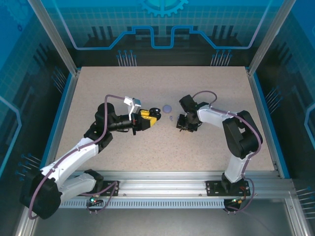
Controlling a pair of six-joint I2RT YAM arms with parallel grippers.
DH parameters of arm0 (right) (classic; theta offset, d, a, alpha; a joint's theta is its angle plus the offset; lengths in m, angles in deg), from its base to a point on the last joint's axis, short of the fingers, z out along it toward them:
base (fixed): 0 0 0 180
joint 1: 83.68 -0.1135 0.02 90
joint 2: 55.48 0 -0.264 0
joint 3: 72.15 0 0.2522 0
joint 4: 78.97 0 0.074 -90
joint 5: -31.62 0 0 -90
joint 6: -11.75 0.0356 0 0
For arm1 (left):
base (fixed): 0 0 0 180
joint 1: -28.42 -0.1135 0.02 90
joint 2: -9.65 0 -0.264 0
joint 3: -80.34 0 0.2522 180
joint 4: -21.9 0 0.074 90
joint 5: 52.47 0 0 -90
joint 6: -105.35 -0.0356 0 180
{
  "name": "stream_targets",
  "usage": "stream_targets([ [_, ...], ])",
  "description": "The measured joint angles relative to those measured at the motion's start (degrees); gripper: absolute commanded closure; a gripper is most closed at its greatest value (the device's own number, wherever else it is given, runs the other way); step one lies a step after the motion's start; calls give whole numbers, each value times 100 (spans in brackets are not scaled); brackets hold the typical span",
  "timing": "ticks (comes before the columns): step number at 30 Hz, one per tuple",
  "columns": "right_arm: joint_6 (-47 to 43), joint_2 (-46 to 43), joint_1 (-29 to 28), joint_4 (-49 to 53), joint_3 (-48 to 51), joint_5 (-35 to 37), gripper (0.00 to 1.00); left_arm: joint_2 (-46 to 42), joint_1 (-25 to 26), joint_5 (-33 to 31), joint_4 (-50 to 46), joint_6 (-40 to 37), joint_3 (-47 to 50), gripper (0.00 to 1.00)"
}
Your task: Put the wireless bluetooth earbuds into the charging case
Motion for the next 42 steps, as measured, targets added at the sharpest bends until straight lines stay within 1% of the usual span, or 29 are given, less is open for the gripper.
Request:
stream_targets([
  [5,0,109,-24,48,-103,101,63,0,0,0,0,0,0,87],
  [15,-55,291,-118,319,-348,313,68,0,0,0,-4,0,0,87],
  [26,-225,492,-306,697,-649,688,70,-4,0,0,-22,0,0,87],
  [34,-310,562,-310,848,-758,726,77,-61,0,-28,-70,-2,0,87],
  [42,-310,555,-310,850,-763,741,78,-111,0,-114,-116,-2,0,87],
])
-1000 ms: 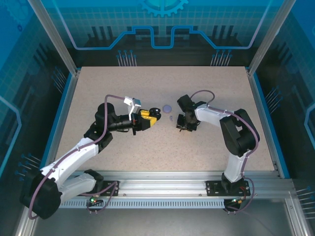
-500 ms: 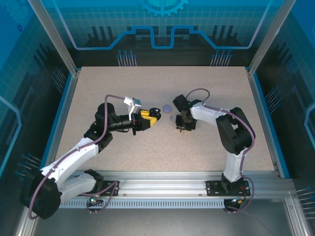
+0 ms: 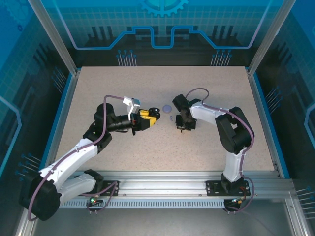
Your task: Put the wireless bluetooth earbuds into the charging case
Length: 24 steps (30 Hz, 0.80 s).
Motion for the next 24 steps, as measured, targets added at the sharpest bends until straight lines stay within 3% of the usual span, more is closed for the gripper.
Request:
stream_targets([
  [24,-407,-721,-52,-809,549,-26,77,210,0,-358,-33,208,125,87],
])
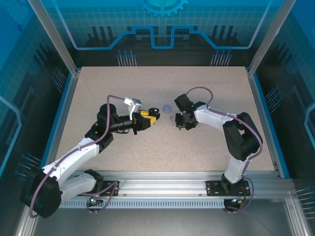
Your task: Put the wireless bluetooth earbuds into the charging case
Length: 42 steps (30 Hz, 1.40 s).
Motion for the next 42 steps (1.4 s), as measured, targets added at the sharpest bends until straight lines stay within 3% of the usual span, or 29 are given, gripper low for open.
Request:
stream_targets([
  [10,-2,-186,33,-195,175,0,78,350,0,-208,35,142,151,88],
  [26,-109,-1506,48,-658,479,-155,77,1360,0,-461,748,887,258,89],
  [42,-232,-2658,76,-1058,439,-789,76,1648,175,-601,1353,1397,245,89],
])
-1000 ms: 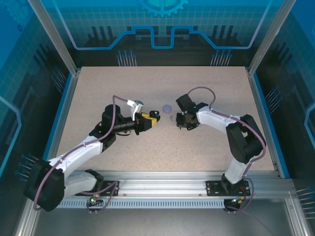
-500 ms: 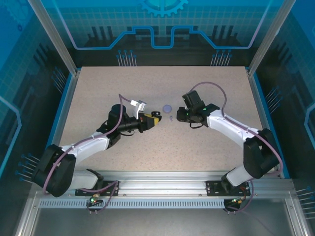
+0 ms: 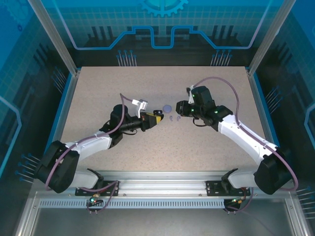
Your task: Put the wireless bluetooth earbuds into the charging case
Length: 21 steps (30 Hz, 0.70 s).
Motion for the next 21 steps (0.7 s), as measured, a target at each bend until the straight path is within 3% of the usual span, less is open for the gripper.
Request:
stream_targets([
  [21,-2,-601,-243,-645,-286,-380,75,85,450,46,326,15,-612,89],
])
